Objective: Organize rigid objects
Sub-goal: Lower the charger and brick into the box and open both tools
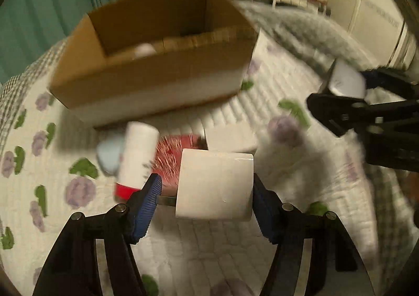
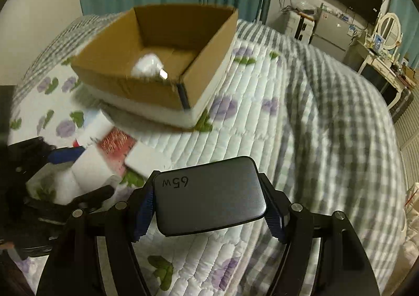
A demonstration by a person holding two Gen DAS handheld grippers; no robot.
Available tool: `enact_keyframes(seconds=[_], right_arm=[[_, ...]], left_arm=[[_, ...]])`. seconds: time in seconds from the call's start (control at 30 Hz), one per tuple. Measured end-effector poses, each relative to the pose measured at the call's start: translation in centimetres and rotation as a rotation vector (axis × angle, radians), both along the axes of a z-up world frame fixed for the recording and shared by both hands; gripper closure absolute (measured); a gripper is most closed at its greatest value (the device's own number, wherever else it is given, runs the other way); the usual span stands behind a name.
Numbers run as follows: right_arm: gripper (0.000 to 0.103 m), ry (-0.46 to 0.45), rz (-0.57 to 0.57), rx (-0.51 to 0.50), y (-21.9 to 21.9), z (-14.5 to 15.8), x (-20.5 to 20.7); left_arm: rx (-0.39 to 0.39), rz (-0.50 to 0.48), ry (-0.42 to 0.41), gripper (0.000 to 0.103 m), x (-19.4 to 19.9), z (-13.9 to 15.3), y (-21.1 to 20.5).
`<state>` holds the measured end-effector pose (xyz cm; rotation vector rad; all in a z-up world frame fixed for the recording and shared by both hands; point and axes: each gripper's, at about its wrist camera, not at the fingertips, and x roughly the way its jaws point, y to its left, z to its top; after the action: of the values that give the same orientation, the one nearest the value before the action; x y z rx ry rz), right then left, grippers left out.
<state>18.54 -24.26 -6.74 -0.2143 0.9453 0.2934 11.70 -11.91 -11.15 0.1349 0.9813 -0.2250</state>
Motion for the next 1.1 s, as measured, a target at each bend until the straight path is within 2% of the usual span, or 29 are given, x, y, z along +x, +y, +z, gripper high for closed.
enact_keyframes(seconds=[0.17,0.27,0.37,0.47,0.63,0.77,0.9,1.0,1.1], right_arm=[[0.032,-0.113,0.005,0.017,1.1,6.3,0.4],[0.032,-0.192,0.032,0.01,2.5,10.1,0.8],[0.032,-0.237,0.044,0.029,3.7,13.0,1.9],[0.032,-0.265,0.05,0.042,4.9,14.2,3.5],[0.032,-0.239,0.036,0.07,6.8,13.2,7.4],[0.032,-0.186,0.023,0.08,8.0,9.6,11.4],[0.032,-0.145,0.012,0.088,8.6,6.1,14.3],[0.032,-0.108,0.004,0.118,8.8,4.3,15.6],[0.032,-0.116,0.006,0.098,9.1,3.4,16.0]], left_arm=[[-0.011,-0.009,-0.152,0.036,-0.1,7.0,1.1],[-0.006,-0.008,-0.224,0.036,1.2,10.4,2.3],[0.028,0.025,-0.27,0.036,2.9,12.2,3.3],[0.057,0.072,-0.28,0.036,5.4,12.5,4.4],[0.042,0.119,-0.246,0.036,9.9,11.1,5.8],[0.063,0.135,-0.176,0.036,12.3,7.9,5.8],[0.015,0.141,-0.104,0.036,13.6,5.1,6.2],[0.014,0.119,-0.097,0.036,14.0,3.9,5.8],[0.0,0.085,-0.115,0.035,13.9,3.5,5.8]])
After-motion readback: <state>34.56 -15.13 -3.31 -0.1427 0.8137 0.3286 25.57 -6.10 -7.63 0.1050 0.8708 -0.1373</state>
